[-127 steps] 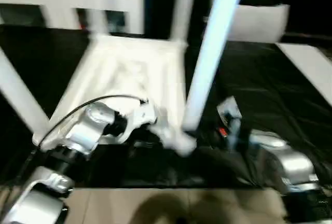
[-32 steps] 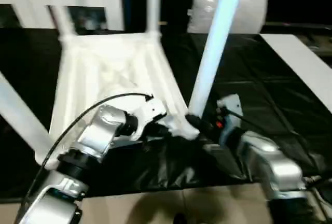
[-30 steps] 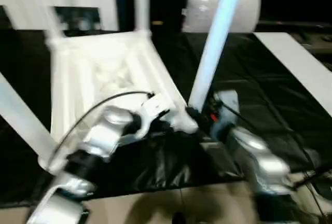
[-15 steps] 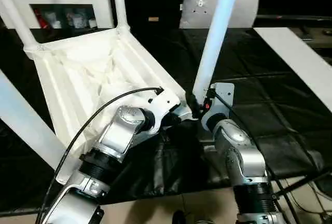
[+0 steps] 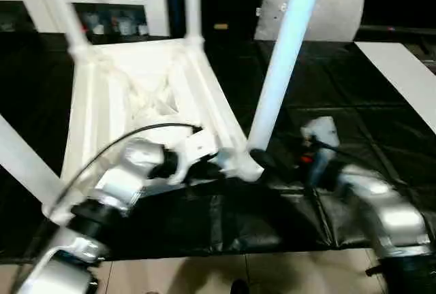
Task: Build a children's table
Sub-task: Rotate leg to tighten
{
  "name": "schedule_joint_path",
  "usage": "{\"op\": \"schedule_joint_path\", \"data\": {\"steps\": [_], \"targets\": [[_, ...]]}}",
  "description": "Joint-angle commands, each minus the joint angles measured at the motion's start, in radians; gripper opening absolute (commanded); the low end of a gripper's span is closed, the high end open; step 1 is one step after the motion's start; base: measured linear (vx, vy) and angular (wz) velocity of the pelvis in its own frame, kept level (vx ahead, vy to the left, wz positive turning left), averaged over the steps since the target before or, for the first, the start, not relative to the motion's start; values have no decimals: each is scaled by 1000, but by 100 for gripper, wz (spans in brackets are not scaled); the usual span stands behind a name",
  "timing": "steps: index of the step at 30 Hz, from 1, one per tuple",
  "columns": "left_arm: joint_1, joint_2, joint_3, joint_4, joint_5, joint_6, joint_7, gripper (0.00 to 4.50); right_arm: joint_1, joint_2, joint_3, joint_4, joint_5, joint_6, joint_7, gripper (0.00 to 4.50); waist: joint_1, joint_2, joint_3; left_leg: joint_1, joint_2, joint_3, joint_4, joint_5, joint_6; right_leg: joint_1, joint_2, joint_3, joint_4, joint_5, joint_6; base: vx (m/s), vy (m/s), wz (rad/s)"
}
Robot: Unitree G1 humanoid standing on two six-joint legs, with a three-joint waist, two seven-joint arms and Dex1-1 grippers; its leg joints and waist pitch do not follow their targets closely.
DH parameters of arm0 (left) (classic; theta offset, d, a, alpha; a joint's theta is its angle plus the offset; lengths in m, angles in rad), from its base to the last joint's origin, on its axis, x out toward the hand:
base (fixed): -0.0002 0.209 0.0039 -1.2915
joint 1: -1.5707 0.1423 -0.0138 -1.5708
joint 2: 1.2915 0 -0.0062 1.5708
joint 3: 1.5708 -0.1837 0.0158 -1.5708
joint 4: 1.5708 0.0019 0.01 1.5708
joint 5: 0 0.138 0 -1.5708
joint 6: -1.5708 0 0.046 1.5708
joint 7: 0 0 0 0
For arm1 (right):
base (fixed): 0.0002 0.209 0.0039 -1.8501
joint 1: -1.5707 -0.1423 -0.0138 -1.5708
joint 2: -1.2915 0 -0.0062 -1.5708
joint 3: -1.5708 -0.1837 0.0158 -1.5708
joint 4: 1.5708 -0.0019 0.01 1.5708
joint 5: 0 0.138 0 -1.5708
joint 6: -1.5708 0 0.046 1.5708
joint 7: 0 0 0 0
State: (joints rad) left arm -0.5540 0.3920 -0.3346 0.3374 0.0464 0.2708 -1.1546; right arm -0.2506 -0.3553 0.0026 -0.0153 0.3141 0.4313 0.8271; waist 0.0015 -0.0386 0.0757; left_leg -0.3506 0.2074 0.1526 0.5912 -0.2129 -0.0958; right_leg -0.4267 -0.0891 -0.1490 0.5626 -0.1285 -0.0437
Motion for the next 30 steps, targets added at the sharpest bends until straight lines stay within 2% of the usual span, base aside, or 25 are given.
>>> {"op": "schedule_joint_path", "data": {"steps": [1,4,5,6,7,8,9,10,11,13,14,16,18,20,24,25,30], "targets": [[-11,21,-57,-3,-15,-80,-116,0,-35,-49,38,21,19,-2,128,447,7,-4,-66,-7,18,7,-65,-132,110,76,-60,63,-74,-426,-88,0,0,0],[-18,58,-87,4,-13,-141,-200,0,-65,-114,85,57,20,-13,255,447,13,-5,-68,-2,23,7,-64,-104,116,72,-59,65,-66,-378,-110,0,0,0],[-22,67,-95,6,-16,-156,-225,0,-75,-132,100,68,26,-12,300,447,21,-4,-69,0,28,9,-64,-88,121,71,-60,70,-58,-333,-137,0,0,0],[-23,74,-101,4,-21,-165,-249,0,-81,-144,113,75,27,-18,333,447,25,-4,-68,-1,28,10,-63,-82,122,72,-60,70,-56,-322,-142,0,0,0],[-26,84,-110,2,-23,-173,-273,0,-88,-155,127,84,28,-27,370,447,31,-4,-70,3,29,10,-63,-80,122,71,-62,70,-55,-312,-148,0,0,0],[-29,91,-117,4,-23,-185,-295,0,-95,-166,139,95,32,-33,406,447,37,-6,-72,0,30,9,-63,-55,126,74,-62,71,-44,-266,-168,0,0,0],[-32,96,-121,6,-24,-195,-311,0,-100,-173,148,105,34,-39,430,447,37,-8,-72,-2,30,9,-63,-50,127,76,-62,71,-43,-257,-171,0,0,0],[-35,102,-128,7,-25,-207,-331,0,-109,-177,160,119,35,-43,463,428,39,-8,-73,0,31,9,-63,-49,129,76,-63,71,-41,-251,-179,0,0,0],[-38,106,-134,8,-25,-219,-348,0,-118,-179,169,132,35,-45,488,410,42,-13,-71,-1,30,10,-63,-50,127,76,-63,72,-43,-258,-178,0,0,0],[-42,109,-140,15,-28,-240,-370,0,-131,-181,182,153,34,-54,518,407,46,-11,-70,-1,29,11,-63,-65,121,77,-65,71,-47,-290,-171,0,0,0],[-45,114,-149,12,-33,-257,-399,0,-152,-183,205,183,32,-64,561,407,49,-15,-69,-1,30,10,-64,-76,105,77,-66,70,-47,-313,-165,0,0,0],[-46,116,-153,6,-36,-262,-414,0,-162,-182,218,194,31,-66,584,373,50,-14,-68,-1,30,10,-64,-85,96,76,-65,71,-49,-328,-159,0,0,0],[-48,117,-156,6,-37,-265,-421,0,-167,-182,228,199,35,-63,607,366,53,-15,-67,0,31,11,-64,-90,90,75,-65,72,-51,-336,-154,0,0,0],[-49,121,-162,4,-37,-277,-435,0,-175,-186,249,199,38,-65,642,341,53,-18,-65,-2,31,9,-65,-97,85,75,-65,71,-51,-358,-143,0,0,0],[-50,122,-163,5,-37,-284,-442,0,-180,-185,262,196,44,-57,668,319,53,-20,-65,-3,29,9,-64,-102,79,76,-65,70,-54,-383,-130,0,0,0],[-52,123,-165,8,-37,-291,-446,0,-184,-183,268,201,45,-58,683,298,53,-20,-65,-3,29,9,-64,-99,81,76,-65,69,-54,-385,-127,0,0,0],[-58,122,-167,18,-35,-301,-453,0,-190,-172,278,211,43,-65,702,271,53,-19,-64,-4,30,8,-64,-90,81,75,-64,69,-53,-374,-130,0,0,0]]}}
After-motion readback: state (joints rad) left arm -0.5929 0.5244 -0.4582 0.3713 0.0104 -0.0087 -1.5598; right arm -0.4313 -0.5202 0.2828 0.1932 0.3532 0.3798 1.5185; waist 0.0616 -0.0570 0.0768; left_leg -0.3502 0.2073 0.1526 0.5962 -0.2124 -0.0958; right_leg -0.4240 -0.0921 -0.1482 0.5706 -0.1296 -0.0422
